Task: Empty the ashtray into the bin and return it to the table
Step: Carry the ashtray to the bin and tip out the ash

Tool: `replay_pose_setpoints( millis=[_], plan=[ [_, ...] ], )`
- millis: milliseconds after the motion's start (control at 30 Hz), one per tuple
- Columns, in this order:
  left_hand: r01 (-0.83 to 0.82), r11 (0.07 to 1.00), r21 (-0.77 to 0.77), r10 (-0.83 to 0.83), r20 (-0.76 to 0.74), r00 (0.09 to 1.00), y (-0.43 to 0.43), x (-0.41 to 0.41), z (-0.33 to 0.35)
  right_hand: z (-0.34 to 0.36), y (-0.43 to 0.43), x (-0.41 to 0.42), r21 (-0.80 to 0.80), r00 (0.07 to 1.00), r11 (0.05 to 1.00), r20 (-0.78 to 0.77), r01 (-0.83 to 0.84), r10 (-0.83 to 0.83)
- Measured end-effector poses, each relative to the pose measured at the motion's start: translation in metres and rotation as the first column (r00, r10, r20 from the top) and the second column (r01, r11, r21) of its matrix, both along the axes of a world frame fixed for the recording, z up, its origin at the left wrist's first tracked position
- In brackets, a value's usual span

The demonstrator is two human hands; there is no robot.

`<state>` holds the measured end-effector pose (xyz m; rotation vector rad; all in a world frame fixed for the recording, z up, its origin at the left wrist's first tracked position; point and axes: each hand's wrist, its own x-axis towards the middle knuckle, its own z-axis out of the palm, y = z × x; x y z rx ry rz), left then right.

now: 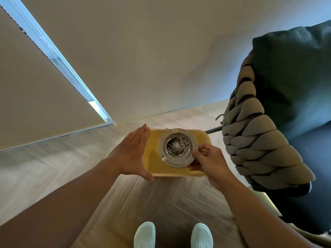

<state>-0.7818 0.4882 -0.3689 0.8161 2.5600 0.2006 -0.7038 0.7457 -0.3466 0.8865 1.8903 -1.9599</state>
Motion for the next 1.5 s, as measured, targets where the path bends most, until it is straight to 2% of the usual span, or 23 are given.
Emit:
replay_pose_setpoints(
  millis=[67,133,233,333,400,433,500,600,800,933,1033,1100,1233,1333,1400,1500],
  plan=[
    [0.000,1.000,-0.003,0.000,0.001,1.000,0.000,0.000,0.000,-0.003,0.000,-0.005,0.131,0.998,0.990,-0.020,-0.051,0.054],
    [-0.003,1.000,-0.001,0.003,0.003,1.000,-0.001,0.001,-0.001,-0.006,0.002,-0.007,0.382,0.979,0.913,-0.086,-0.140,0.186],
    [-0.001,1.000,-0.003,0.001,0.003,1.000,-0.002,0.002,-0.001,-0.009,0.001,-0.003,0.706,0.852,0.675,-0.203,-0.214,0.482],
    [-0.002,1.000,0.000,0.002,0.013,1.000,-0.003,0.002,-0.001,-0.013,-0.002,0.004,0.916,0.646,0.394,-0.258,-0.072,0.718],
    [-0.003,1.000,0.002,0.003,0.019,1.000,-0.003,0.001,0.000,-0.016,-0.002,0.007,0.975,0.556,0.213,-0.208,0.058,0.804],
    [-0.003,1.000,0.004,0.002,0.020,1.000,-0.003,0.001,0.000,-0.017,-0.002,0.008,0.981,0.531,0.161,-0.192,0.105,0.826],
    [-0.003,1.000,0.006,0.002,0.016,1.000,-0.003,0.002,0.000,-0.021,-0.001,0.011,0.981,0.505,0.116,-0.180,0.154,0.844],
    [-0.006,1.000,0.007,0.006,0.012,1.000,-0.002,0.002,0.000,-0.026,0.000,0.013,0.981,0.512,0.105,-0.174,0.163,0.841],
    [-0.014,1.000,0.011,0.014,0.015,1.000,-0.002,0.004,0.001,-0.025,0.000,0.017,0.979,0.532,0.130,-0.195,0.156,0.824],
    [-0.018,1.000,0.012,0.018,0.016,1.000,-0.002,0.005,0.001,-0.022,-0.002,0.018,0.976,0.565,0.183,-0.220,0.122,0.795],
    [-0.023,1.000,0.020,0.023,0.021,1.000,-0.001,0.005,0.002,-0.019,-0.003,0.018,0.963,0.626,0.268,-0.231,0.037,0.745],
    [-0.025,1.000,0.016,0.024,0.020,1.000,0.000,0.005,0.003,-0.015,-0.004,0.017,0.921,0.715,0.388,-0.246,-0.038,0.655],
    [-0.030,1.000,0.005,0.030,0.023,0.999,0.001,0.005,0.005,-0.012,-0.003,0.012,0.720,0.891,0.680,-0.209,-0.138,0.402],
    [-0.027,1.000,-0.005,0.027,0.018,0.999,0.002,0.006,0.006,-0.008,-0.001,0.007,0.476,0.976,0.872,-0.108,-0.117,0.190],
    [-0.028,1.000,-0.010,0.029,0.028,0.999,0.002,0.007,0.007,-0.007,0.000,0.004,0.270,0.997,0.961,-0.036,-0.062,0.075],
    [-0.033,0.999,-0.014,0.033,0.037,0.999,0.003,0.008,0.007,-0.004,0.004,0.003,0.027,1.000,1.000,0.009,-0.007,0.006]
  ],
)
